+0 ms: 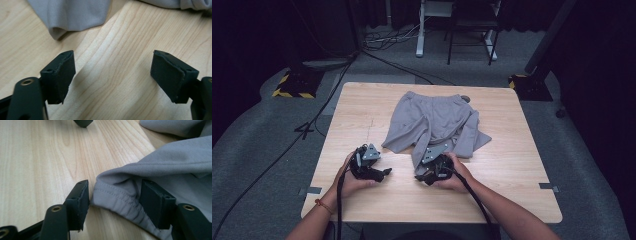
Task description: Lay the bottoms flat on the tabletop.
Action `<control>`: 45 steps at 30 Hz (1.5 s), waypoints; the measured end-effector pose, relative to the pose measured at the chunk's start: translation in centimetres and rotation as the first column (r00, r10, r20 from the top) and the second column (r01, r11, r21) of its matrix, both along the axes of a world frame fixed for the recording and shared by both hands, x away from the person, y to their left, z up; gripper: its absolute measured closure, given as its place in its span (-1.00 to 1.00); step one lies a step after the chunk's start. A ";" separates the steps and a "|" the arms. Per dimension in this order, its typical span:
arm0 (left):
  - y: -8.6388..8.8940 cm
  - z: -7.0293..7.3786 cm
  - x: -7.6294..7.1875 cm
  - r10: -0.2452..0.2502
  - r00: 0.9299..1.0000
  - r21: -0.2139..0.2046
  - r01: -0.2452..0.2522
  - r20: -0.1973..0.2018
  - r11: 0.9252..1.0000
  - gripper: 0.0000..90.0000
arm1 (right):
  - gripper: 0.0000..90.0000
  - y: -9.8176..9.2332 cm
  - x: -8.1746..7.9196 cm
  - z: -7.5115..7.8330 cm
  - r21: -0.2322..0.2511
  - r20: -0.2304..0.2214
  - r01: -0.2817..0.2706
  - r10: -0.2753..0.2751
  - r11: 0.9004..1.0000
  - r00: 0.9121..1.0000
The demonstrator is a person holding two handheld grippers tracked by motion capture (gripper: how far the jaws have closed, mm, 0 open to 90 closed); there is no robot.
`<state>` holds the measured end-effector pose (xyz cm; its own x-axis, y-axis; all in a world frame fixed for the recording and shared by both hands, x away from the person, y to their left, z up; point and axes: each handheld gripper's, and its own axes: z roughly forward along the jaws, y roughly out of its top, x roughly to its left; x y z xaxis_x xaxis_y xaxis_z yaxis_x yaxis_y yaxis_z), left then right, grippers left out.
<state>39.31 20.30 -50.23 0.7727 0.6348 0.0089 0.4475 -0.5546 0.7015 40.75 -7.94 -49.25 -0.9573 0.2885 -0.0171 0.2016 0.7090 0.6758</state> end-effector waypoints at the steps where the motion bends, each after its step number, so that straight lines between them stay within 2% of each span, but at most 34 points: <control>1: 0.1 0.0 0.0 0.003 1.000 -0.001 -0.003 -0.004 1.000 -0.55 | -0.02 0.0 0.0 0.0 0.005 0.002 0.005 -0.005 1.000 1.000; 4: 0.2 0.0 0.4 0.012 0.999 -0.013 -0.013 -0.030 1.000 -0.58 | 0.35 0.0 0.1 0.0 0.019 0.022 0.018 -0.018 1.000 1.000; 6: 0.1 0.0 0.4 0.010 1.000 -0.012 -0.010 -0.029 1.000 -0.58 | 0.66 0.3 -0.1 0.2 0.000 0.055 0.024 -0.024 1.000 0.998; 7: 0.1 0.0 0.4 0.008 1.000 -0.011 -0.009 -0.029 1.000 -0.58 | 0.70 0.4 -0.2 0.4 -0.010 0.076 0.021 -0.020 1.000 0.997; 10: 0.2 0.0 0.4 0.003 1.000 -0.009 -0.004 -0.027 1.000 -0.58 | 0.77 0.5 -0.2 0.9 -0.001 0.078 0.002 -0.002 1.000 0.997; 11: 0.2 0.0 0.4 0.003 1.000 -0.009 -0.003 -0.028 1.000 -0.58 | 0.77 0.5 -0.3 1.3 0.011 0.080 0.000 -0.001 1.000 0.997; 13: 0.2 0.0 0.4 0.002 1.000 -0.008 -0.003 -0.028 1.000 -0.58 | 0.77 0.1 -0.4 2.7 0.075 0.080 -0.011 0.005 0.997 0.997; 15: 0.1 0.0 0.4 0.003 1.000 -0.008 -0.003 -0.028 1.000 -0.58 | 0.77 -0.7 -0.5 4.8 0.162 0.088 -0.004 -0.010 0.987 0.996; 17: 0.1 0.0 0.4 0.005 0.999 -0.007 -0.005 -0.031 1.000 -0.58 | 0.77 -1.9 -0.4 7.2 0.244 0.101 0.021 -0.047 0.970 0.994; 20: 0.0 0.0 0.4 0.007 1.000 -0.010 -0.008 -0.029 1.000 -0.58 | 0.76 -4.4 0.0 10.4 0.356 0.112 0.074 -0.121 0.932 0.986; 21: 0.0 0.0 0.4 0.004 1.000 -0.009 -0.005 -0.028 1.000 -0.58 | 0.76 -5.6 0.3 11.5 0.384 0.114 0.105 -0.160 0.917 0.980; 22: -0.1 0.0 0.5 0.003 1.000 -0.012 -0.003 -0.030 1.000 -0.58 | 0.76 -6.4 0.5 12.0 0.395 0.119 0.126 -0.187 0.910 0.975; 23: -0.1 0.0 0.5 0.002 1.000 -0.011 -0.002 -0.029 1.000 -0.58 | 0.76 -7.6 0.8 12.7 0.411 0.126 0.164 -0.234 0.897 0.964; 25: -0.2 0.0 0.5 0.000 1.000 -0.008 0.000 -0.031 1.000 -0.58 | 0.76 -9.3 1.3 13.3 0.428 0.115 0.222 -0.296 0.876 0.948; 26: -0.3 0.0 0.5 -0.001 1.000 -0.010 0.001 -0.029 1.000 -0.58 | 0.76 -10.2 1.8 13.3 0.426 0.114 0.261 -0.337 0.866 0.935; 27: -0.4 0.0 0.5 -0.007 1.000 -0.007 0.006 -0.028 1.000 -0.58 | 0.76 -11.0 2.2 13.2 0.413 0.116 0.298 -0.374 0.860 0.920; 28: -0.5 0.0 0.5 -0.005 1.000 -0.008 0.005 -0.026 1.000 -0.58 | 0.76 -12.1 2.9 12.8 0.395 0.113 0.346 -0.419 0.851 0.901; 29: -0.6 0.0 0.5 -0.007 0.999 -0.011 0.006 -0.031 1.000 -0.58 | 0.75 -12.7 3.4 12.4 0.385 0.100 0.378 -0.445 0.842 0.890; 30: -0.7 0.0 0.5 -0.012 1.000 -0.009 0.012 -0.027 1.000 -0.58 | 0.75 -13.6 4.0 11.8 0.367 0.068 0.416 -0.470 0.832 0.880; 31: -0.9 0.0 0.4 -0.011 1.000 -0.011 0.011 -0.029 1.000 -0.58 | 0.74 -14.4 4.7 10.8 0.329 0.037 0.466 -0.505 0.821 0.863; 32: -1.0 0.0 0.4 -0.016 0.999 -0.007 0.016 -0.030 1.000 -0.58 | 0.73 -15.1 5.2 10.0 0.296 0.036 0.496 -0.528 0.817 0.848; 33: -1.1 0.0 0.4 -0.021 0.999 -0.008 0.021 -0.027 1.000 -0.58 | 0.73 -15.6 5.6 9.3 0.269 0.032 0.515 -0.542 0.814 0.840; 36: -1.9 0.1 0.3 -0.037 0.999 -0.008 0.037 -0.028 0.999 -0.54 | 0.69 -17.4 6.7 6.7 0.163 -0.035 0.584 -0.587 0.795 0.809; 38: -2.9 0.4 0.1 -0.056 0.998 0.001 0.056 -0.006 0.998 -0.52 | 0.66 -18.2 6.8 5.7 0.127 -0.043 0.603 -0.603 0.788 0.797; 39: -3.4 0.7 0.0 -0.069 0.998 -0.009 0.069 0.007 0.998 -0.52 | 0.61 -18.4 6.9 5.2 0.092 -0.054 0.603 -0.601 0.792 0.798; 40: -4.1 1.0 -0.1 -0.087 0.996 -0.013 0.088 0.021 0.996 -0.52 | 0.54 -18.6 6.9 4.8 0.063 -0.045 0.601 -0.599 0.797 0.799; 41: -4.8 1.4 -0.2 -0.102 0.994 -0.015 0.103 0.036 0.995 -0.52 | 0.47 -18.9 6.8 4.6 0.052 -0.026 0.604 -0.604 0.795 0.797; 42: -5.6 1.8 -0.3 -0.113 0.992 -0.028 0.115 0.048 0.993 -0.51 | 0.42 -19.1 6.7 4.4 0.049 -0.029 0.608 -0.607 0.793 0.794; 44: -7.7 2.6 -0.5 -0.162 0.984 -0.049 0.166 0.077 0.985 -0.48 | 0.25 -19.7 6.6 4.4 0.074 -0.030 0.618 -0.618 0.783 0.786; 45: -8.9 2.9 -0.5 -0.184 0.979 -0.061 0.190 0.088 0.980 -0.48 | 0.20 -20.0 6.5 4.4 0.087 -0.031 0.632 -0.632 0.770 0.774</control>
<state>38.82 11.42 -47.35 0.8762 0.4804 0.0386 0.2799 -0.5725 0.7706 47.27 -27.93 -44.81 -0.5581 0.8289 0.0380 0.5833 0.3594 0.7284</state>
